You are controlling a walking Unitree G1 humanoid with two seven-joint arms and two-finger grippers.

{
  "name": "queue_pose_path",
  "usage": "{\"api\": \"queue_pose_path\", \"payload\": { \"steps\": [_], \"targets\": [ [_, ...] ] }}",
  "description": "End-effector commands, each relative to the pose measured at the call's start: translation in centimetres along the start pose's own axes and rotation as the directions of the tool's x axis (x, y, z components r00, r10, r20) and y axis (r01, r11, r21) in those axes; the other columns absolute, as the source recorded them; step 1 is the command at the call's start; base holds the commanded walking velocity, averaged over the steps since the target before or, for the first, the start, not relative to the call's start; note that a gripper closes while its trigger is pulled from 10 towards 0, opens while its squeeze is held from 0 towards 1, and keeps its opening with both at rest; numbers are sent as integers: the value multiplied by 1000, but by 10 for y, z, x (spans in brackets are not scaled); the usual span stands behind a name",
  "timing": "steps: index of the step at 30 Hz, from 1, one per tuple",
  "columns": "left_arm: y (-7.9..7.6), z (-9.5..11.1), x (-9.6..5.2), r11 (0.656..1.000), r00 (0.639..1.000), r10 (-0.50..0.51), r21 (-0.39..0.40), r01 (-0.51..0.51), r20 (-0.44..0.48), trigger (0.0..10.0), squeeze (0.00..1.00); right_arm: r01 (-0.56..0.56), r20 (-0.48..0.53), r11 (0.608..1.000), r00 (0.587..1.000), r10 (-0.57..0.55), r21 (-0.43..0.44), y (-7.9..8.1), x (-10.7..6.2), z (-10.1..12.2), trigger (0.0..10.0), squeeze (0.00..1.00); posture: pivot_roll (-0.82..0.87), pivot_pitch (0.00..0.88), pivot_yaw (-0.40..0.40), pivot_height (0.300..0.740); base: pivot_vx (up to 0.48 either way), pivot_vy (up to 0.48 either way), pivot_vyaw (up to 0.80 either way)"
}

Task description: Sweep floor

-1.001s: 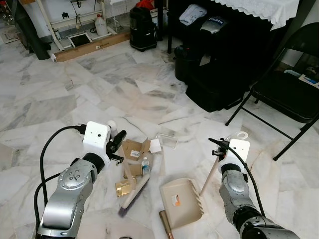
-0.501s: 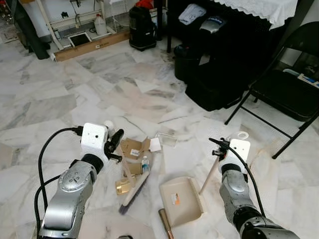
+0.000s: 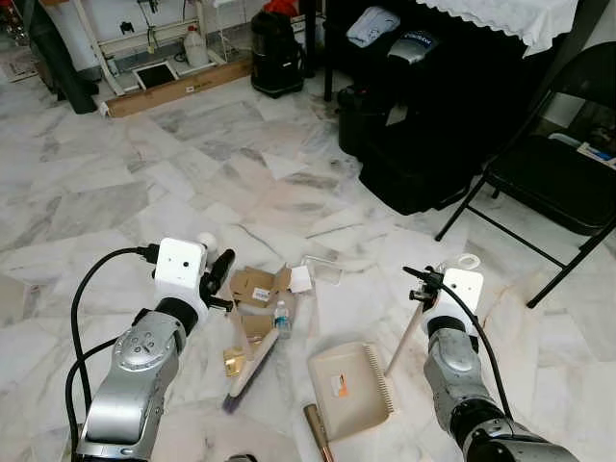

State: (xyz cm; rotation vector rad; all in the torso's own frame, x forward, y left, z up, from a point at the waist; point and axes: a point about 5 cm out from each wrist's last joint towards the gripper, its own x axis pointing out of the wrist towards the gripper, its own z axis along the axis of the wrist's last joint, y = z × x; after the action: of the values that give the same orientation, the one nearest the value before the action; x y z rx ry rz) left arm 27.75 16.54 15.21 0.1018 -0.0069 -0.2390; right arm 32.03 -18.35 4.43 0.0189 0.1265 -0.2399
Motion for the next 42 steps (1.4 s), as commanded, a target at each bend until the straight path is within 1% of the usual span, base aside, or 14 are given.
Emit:
{"api": "queue_pose_path", "payload": {
  "steps": [1, 7, 24, 29, 32, 33, 36, 38, 42],
  "targets": [
    [-1, 9, 1, 1000, 999, 0, 9, 0, 50, 10000, 0, 5, -32, 1000, 999, -5, 6, 0, -3, -7, 10000, 0, 178, 95, 24, 740, -334, 0, 0],
    [0, 10, 2, 1000, 998, 5, 16, -6, 58, 10000, 0, 6, -31, 1000, 999, -6, 5, -1, -3, -6, 10000, 0, 178, 95, 24, 740, -324, 0, 0],
    [3, 11, 3, 999, 997, 32, 21, -34, 63, 10000, 0, 15, -23, 1000, 1000, -15, 2, -4, -1, -3, 10000, 0, 176, 93, 22, 740, 0, 0, 0],
    [3, 11, 4, 998, 999, 24, 60, -26, 36, 10000, 0, 16, -24, 1000, 1000, -16, 1, -4, 0, -3, 10000, 0, 175, 92, 23, 740, 0, 0, 0],
    [3, 10, 4, 991, 999, -23, 130, 29, -42, 10000, 0, 16, -26, 1000, 1000, -16, 0, -4, -1, -4, 10000, 0, 179, 94, 20, 740, 0, 0, 0],
    [5, 9, 5, 987, 997, -24, 158, 35, -74, 10000, 0, 15, -26, 1000, 1000, -15, 0, -4, -1, -4, 10000, 0, 180, 95, 21, 740, 0, 0, 0],
    [11, 7, 5, 978, 994, -6, 205, 28, -111, 10000, 0, 13, -28, 1000, 1000, -13, 2, -3, -1, -4, 10000, 0, 181, 94, 22, 740, 0, 0, 0],
    [11, 6, 5, 977, 993, -4, 213, 29, -114, 10000, 0, 13, -28, 1000, 1000, -13, 3, -3, -1, -4, 10000, 0, 181, 94, 22, 740, 0, 0, 0],
    [9, 5, 7, 983, 993, 0, 181, 22, -118, 10000, 0, 10, -30, 1000, 1000, -10, 5, -2, -1, -4, 10000, 0, 181, 93, 24, 740, 0, 0, 0]
  ]
}}
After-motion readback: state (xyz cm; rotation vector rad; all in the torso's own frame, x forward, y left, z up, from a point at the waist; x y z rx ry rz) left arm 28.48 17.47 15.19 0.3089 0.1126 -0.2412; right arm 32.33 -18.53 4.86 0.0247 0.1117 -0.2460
